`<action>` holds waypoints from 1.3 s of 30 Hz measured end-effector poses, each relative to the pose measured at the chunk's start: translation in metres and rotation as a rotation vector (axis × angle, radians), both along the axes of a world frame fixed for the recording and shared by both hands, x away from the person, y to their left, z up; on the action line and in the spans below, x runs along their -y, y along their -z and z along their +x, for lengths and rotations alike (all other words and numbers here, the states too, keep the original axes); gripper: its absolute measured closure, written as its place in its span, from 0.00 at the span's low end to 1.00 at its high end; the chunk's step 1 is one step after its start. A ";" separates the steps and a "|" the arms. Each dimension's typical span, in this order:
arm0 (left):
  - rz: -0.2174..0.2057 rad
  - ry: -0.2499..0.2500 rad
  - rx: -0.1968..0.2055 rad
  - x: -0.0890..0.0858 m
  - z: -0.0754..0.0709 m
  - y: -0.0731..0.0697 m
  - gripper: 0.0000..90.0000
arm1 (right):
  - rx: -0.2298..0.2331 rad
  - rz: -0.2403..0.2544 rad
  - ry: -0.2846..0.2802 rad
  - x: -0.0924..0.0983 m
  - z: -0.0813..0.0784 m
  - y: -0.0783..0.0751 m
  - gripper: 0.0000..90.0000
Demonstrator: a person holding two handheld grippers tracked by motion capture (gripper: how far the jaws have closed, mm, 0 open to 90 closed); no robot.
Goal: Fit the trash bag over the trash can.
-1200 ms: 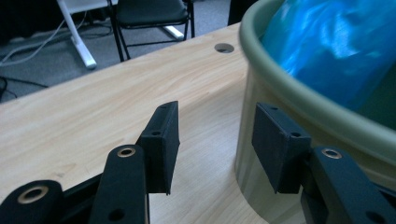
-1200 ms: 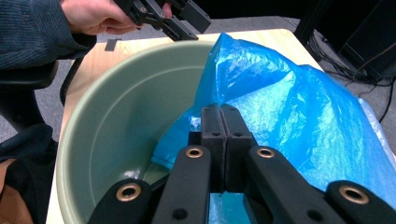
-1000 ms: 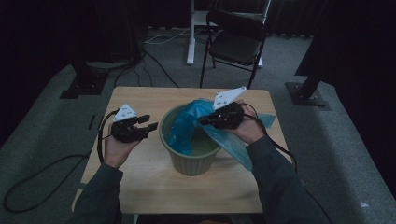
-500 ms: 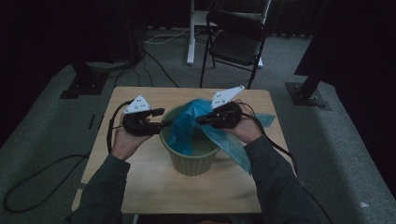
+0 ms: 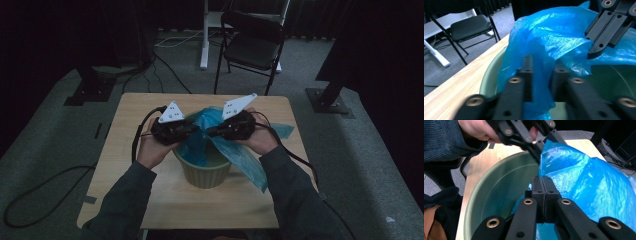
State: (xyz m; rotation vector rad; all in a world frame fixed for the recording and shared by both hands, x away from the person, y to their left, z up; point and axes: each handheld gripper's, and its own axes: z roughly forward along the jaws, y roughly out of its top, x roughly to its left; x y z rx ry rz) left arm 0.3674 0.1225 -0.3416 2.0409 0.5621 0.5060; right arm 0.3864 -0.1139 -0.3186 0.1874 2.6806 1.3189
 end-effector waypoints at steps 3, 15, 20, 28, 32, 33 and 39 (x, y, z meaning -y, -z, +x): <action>-0.012 -0.003 0.001 -0.004 0.000 0.000 0.99 | 0.004 -0.002 0.002 0.001 0.000 0.000 0.98; -0.047 -0.016 -0.005 -0.024 -0.002 0.005 0.99 | 0.050 0.090 0.104 0.048 -0.004 -0.022 0.80; -0.049 -0.018 -0.005 -0.029 -0.004 0.006 0.99 | 0.068 0.123 0.212 0.074 0.000 -0.026 0.90; -0.062 -0.031 -0.009 -0.038 -0.005 0.009 0.99 | 0.035 0.043 0.292 0.079 0.012 0.002 0.97; -0.053 -0.030 -0.008 -0.038 -0.006 0.009 0.99 | 0.012 0.058 0.282 0.071 0.017 0.009 0.86; -0.047 -0.030 -0.007 -0.038 -0.006 0.010 0.99 | 0.011 0.064 0.277 0.069 0.017 0.009 0.83; -0.041 -0.024 -0.010 -0.037 -0.005 0.011 0.97 | 0.017 0.082 0.216 0.053 0.013 0.003 0.71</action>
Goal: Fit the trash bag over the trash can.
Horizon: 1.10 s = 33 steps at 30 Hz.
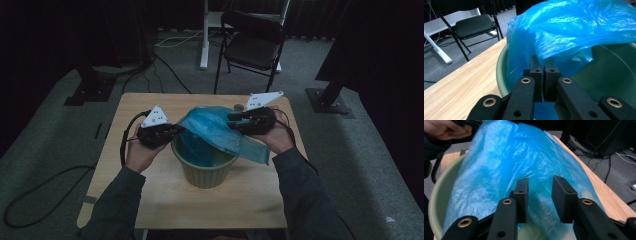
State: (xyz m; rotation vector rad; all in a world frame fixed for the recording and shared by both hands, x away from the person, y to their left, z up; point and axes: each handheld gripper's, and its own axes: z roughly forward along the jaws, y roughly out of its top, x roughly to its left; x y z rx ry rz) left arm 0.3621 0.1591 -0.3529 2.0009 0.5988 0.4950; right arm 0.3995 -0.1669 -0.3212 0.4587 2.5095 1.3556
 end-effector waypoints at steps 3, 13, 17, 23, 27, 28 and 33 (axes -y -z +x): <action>0.013 0.010 -0.002 0.003 -0.001 0.002 0.97 | -0.010 0.027 -0.024 -0.004 0.000 -0.003 0.69; -0.004 -0.008 -0.002 -0.005 -0.004 0.000 0.84 | -0.018 0.008 0.000 -0.008 0.003 0.001 1.00; -0.011 -0.009 -0.001 -0.011 -0.007 -0.001 0.79 | -0.011 0.008 0.008 -0.005 0.002 -0.001 1.00; -0.009 -0.001 0.003 -0.019 -0.013 -0.002 0.72 | -0.006 0.010 0.007 -0.003 0.000 -0.002 1.00; -0.015 0.004 0.005 -0.022 -0.015 -0.002 0.70 | -0.018 0.017 -0.009 -0.005 -0.001 -0.001 1.00; -0.015 0.004 0.005 -0.022 -0.015 -0.002 0.70 | -0.019 0.016 -0.012 -0.006 -0.001 0.000 1.00; 0.001 0.026 0.001 -0.015 -0.013 -0.001 0.68 | -0.021 0.013 -0.028 -0.011 -0.002 0.004 1.00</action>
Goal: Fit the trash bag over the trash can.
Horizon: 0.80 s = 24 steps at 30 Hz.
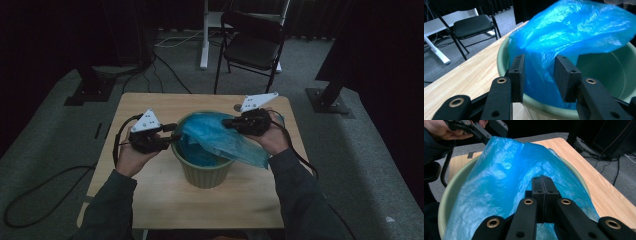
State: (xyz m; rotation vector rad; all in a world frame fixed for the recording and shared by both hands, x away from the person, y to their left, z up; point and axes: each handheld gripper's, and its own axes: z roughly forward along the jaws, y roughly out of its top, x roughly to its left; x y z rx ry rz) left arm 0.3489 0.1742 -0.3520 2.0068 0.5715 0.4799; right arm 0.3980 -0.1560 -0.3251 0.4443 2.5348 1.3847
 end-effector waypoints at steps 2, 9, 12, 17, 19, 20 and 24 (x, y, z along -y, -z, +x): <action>-0.004 0.010 0.001 0.002 0.000 0.000 0.67 | -0.005 0.000 -0.006 -0.001 0.000 0.001 1.00; -0.001 0.019 0.004 0.002 -0.001 -0.001 0.64 | -0.005 -0.009 -0.014 -0.002 -0.002 0.002 1.00; -0.013 0.013 0.003 -0.003 -0.002 -0.003 0.63 | -0.006 -0.008 -0.013 -0.001 -0.002 0.002 1.00; -0.022 0.012 0.001 -0.008 -0.003 -0.003 0.62 | -0.006 -0.015 -0.012 -0.001 -0.002 0.002 1.00; -0.024 0.018 -0.005 -0.010 -0.004 -0.003 0.60 | -0.007 -0.015 -0.013 -0.001 -0.002 0.002 1.00; -0.027 0.020 -0.009 -0.012 -0.006 -0.002 0.60 | -0.007 -0.016 -0.014 -0.002 -0.002 0.002 1.00; -0.023 0.023 -0.008 -0.014 -0.008 -0.002 0.59 | -0.006 -0.018 -0.014 -0.002 -0.002 0.002 1.00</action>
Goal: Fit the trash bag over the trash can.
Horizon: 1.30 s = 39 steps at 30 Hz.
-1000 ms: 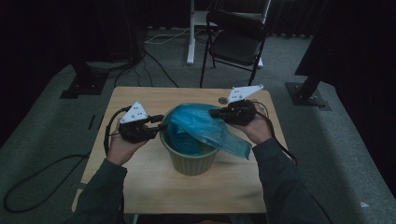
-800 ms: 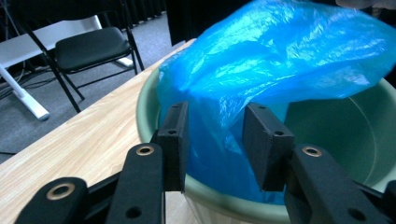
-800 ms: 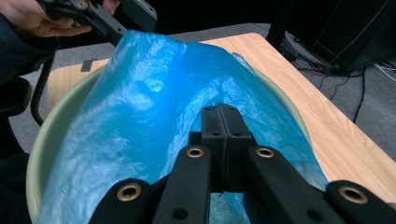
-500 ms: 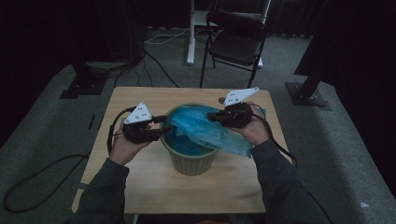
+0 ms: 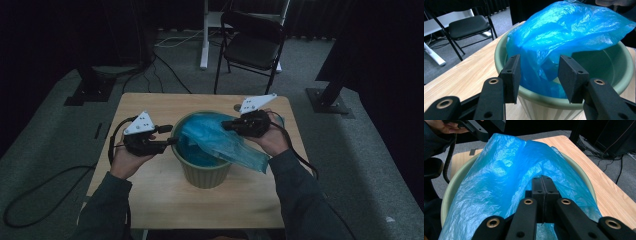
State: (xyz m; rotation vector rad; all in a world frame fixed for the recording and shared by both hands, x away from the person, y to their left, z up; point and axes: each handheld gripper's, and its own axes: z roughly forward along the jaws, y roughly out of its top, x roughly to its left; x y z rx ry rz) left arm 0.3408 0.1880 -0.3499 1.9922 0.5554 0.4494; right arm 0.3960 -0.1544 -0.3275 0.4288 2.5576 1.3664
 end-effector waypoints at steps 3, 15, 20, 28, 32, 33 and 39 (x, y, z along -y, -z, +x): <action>-0.004 0.004 0.003 0.000 0.000 -0.003 0.59 | -0.003 -0.002 0.002 0.000 0.000 0.000 1.00; -0.036 0.020 -0.005 0.013 0.018 -0.016 0.56 | -0.021 0.004 0.003 0.003 0.002 0.007 1.00; 0.010 0.065 -0.026 0.036 0.037 -0.021 0.53 | -0.020 0.004 -0.002 0.002 0.002 0.006 1.00; 0.118 0.077 -0.039 0.069 0.047 -0.014 0.44 | -0.020 0.022 -0.022 0.000 0.000 0.002 1.00; 0.161 0.049 -0.016 0.077 0.045 -0.009 0.61 | -0.023 0.027 -0.040 -0.002 -0.002 0.000 1.00; 0.161 0.049 -0.016 0.077 0.045 -0.009 0.70 | -0.023 0.027 -0.040 -0.002 -0.002 0.000 1.00; 0.173 0.035 0.001 0.078 0.042 -0.006 0.97 | -0.027 0.022 -0.048 -0.004 -0.003 0.001 1.00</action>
